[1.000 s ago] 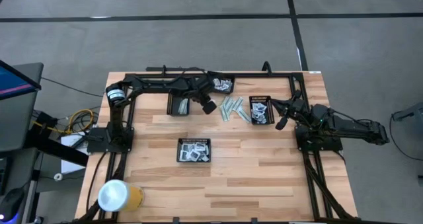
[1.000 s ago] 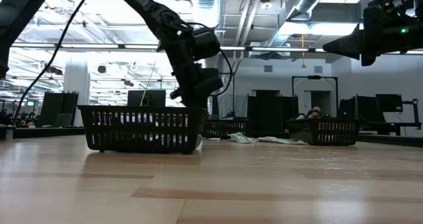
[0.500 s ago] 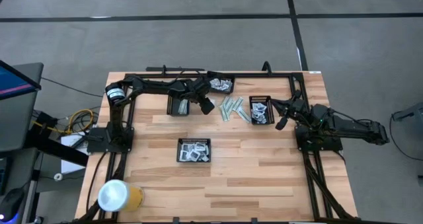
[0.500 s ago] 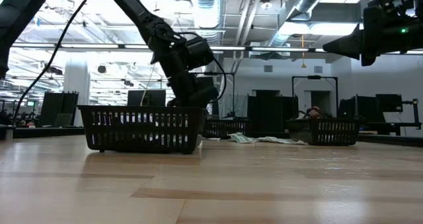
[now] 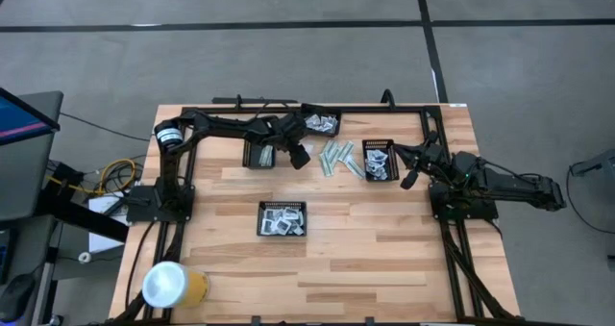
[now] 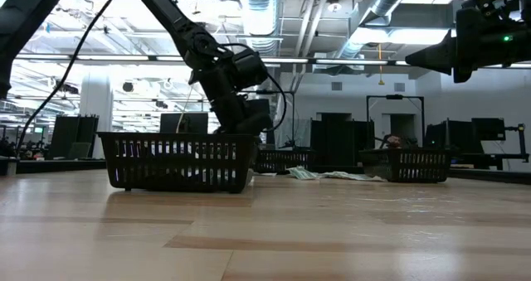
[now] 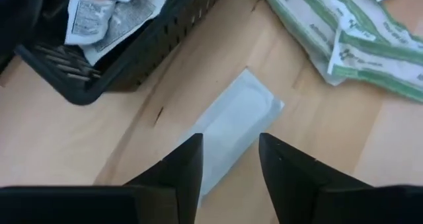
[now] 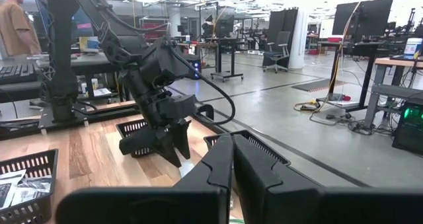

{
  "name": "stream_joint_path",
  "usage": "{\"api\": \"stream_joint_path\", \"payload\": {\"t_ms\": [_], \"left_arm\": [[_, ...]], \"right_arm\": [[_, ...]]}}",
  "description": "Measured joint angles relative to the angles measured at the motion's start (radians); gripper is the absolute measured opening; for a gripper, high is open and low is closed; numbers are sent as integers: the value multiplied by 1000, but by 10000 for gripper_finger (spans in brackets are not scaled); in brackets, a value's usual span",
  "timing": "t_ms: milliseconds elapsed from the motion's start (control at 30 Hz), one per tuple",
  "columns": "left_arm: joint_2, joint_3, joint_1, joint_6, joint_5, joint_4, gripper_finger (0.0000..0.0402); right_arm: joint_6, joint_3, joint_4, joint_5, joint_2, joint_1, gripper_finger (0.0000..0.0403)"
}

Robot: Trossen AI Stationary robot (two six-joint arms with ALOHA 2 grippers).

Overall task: Pick & Place First Aid Supplies
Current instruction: Put the green bandage into the left black bin

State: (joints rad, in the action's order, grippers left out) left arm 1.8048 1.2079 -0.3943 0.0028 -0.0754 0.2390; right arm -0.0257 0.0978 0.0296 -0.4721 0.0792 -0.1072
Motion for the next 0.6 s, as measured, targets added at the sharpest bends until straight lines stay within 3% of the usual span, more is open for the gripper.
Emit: {"api": "stream_joint_path", "payload": {"t_ms": [400,600], "left_arm": [[14,1,-16,21,2,-2,147],[56,3,-11,21,66,-12,147]], "right_arm": [[0,0,0,0,0,0,8],[0,0,0,0,0,0,8]]}}
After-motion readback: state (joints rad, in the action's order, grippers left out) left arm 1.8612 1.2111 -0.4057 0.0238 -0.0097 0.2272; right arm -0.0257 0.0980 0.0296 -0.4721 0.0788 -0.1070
